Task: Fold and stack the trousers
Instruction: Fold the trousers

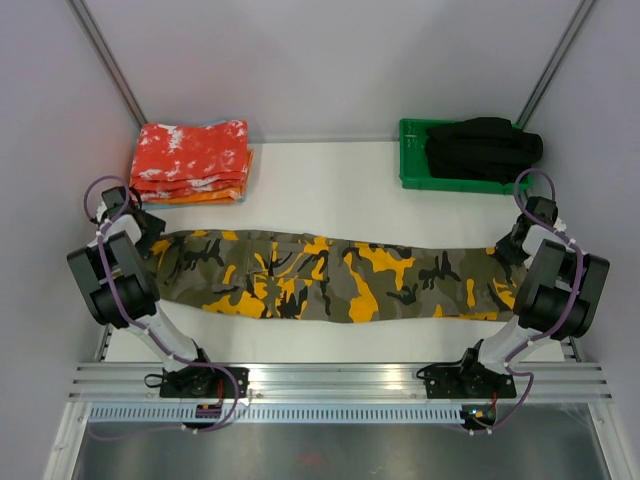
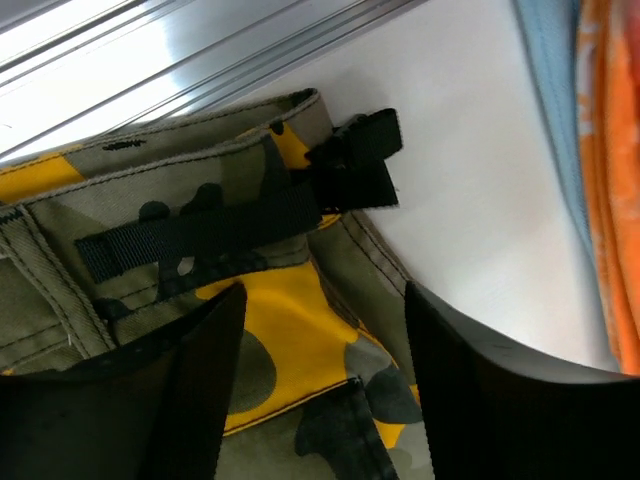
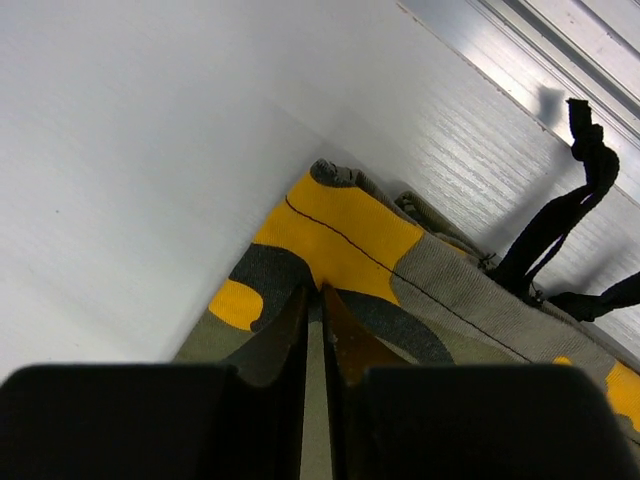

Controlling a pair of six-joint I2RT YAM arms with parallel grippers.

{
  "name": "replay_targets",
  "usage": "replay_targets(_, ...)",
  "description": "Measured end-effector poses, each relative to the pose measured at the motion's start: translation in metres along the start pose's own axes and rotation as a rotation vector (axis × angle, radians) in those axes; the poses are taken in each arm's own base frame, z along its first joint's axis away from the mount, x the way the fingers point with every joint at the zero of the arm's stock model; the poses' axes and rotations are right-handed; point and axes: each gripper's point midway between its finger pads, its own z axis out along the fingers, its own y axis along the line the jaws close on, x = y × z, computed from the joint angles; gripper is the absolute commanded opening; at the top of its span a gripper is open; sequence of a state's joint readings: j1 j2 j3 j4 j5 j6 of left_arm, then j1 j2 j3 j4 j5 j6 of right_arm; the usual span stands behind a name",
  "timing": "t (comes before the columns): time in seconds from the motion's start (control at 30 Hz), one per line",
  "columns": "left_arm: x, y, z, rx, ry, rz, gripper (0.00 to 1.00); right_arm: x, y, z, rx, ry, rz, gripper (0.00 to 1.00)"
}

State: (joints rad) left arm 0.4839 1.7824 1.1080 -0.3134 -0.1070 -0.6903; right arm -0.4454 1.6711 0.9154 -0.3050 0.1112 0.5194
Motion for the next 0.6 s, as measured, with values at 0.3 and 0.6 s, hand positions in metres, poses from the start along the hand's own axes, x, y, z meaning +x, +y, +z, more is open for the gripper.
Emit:
replay_targets(0.3,-0.043,-0.043,-0.079,0.184,-0.124,0.073,0.95,-0.005,0.012,-0.005,-0.063,0.015,-0.004,0.54)
replay_targets(0.6,-0.022,-0.063,-0.216,0.418,-0.282,0.156,0.99,-0.05,0.059,-0.092,-0.331,-0.16,0.021,0.93)
